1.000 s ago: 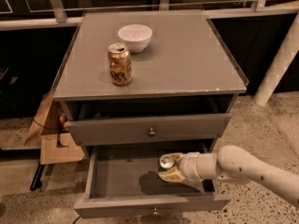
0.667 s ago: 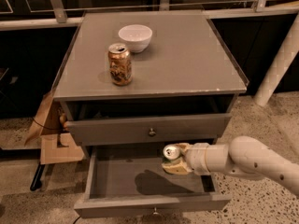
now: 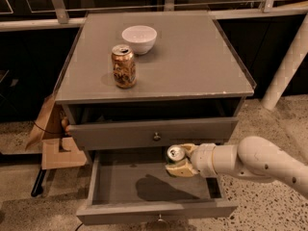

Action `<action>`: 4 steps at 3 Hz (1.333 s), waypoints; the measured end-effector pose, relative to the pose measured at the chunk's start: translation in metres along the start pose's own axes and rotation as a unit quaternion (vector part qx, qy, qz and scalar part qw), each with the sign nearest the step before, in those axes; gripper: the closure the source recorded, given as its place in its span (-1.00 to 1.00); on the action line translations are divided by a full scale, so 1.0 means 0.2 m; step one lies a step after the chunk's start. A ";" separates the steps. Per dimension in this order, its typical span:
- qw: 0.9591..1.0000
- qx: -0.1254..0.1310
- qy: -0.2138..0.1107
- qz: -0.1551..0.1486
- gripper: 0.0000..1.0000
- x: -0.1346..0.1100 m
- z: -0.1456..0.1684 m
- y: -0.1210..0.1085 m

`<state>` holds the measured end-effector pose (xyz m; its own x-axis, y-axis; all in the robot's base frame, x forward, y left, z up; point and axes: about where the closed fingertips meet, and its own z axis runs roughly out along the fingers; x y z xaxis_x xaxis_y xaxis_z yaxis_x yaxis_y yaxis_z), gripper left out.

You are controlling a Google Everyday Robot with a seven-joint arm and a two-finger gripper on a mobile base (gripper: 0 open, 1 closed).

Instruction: Pick green can from middle drawer and place on counter

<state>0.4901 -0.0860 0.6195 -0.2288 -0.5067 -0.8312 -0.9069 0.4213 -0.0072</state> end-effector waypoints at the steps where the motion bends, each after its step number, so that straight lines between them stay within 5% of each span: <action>1: 0.999 0.014 -0.042 0.015 1.00 -0.39 -0.21 0.02; 2: 0.997 0.047 -0.054 -0.009 1.00 -0.84 -0.44 0.04; 4: 0.997 0.056 -0.047 0.010 1.00 -1.01 -0.53 -0.04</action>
Offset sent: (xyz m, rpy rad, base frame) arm 0.0020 0.0260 0.3036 0.0759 -0.1876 -0.1144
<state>0.5061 -0.0670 0.8476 -0.2077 -0.4270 -0.8801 -0.8556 0.5154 -0.0481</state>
